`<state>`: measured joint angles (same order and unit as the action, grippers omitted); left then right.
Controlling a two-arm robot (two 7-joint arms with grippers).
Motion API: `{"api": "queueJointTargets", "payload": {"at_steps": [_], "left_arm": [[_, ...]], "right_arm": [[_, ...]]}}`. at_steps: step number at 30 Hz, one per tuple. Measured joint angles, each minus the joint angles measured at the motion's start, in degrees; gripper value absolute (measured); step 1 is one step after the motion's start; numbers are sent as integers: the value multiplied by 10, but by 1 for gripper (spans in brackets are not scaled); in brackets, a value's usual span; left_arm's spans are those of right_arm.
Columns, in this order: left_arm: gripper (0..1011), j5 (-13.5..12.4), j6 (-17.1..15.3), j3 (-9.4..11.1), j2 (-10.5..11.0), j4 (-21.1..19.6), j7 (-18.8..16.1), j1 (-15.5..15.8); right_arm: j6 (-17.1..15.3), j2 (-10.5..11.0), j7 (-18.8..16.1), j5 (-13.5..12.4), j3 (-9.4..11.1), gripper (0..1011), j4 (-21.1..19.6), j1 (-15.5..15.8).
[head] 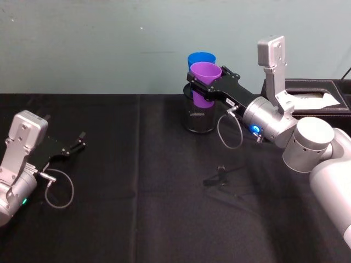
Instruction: Pick up one cup with a gripper and tap it against the other cup.
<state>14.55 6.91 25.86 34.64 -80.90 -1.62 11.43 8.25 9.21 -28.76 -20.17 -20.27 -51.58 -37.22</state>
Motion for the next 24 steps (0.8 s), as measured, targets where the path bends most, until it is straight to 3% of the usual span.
{"api": "queueJointTargets", "payload": {"at_steps": [13,17,24], "left_arm": [[1000,0,0,0,0,0,0,0],[1000,0,0,0,0,0,0,0],[1000,0,0,0,0,0,0,0]], "right_arm": [[0,0,0,0,0,746,0,0],[1,3,0,1,-1,746,-20,12],[-15,20,11,0,-3,746,-99,69]]}}
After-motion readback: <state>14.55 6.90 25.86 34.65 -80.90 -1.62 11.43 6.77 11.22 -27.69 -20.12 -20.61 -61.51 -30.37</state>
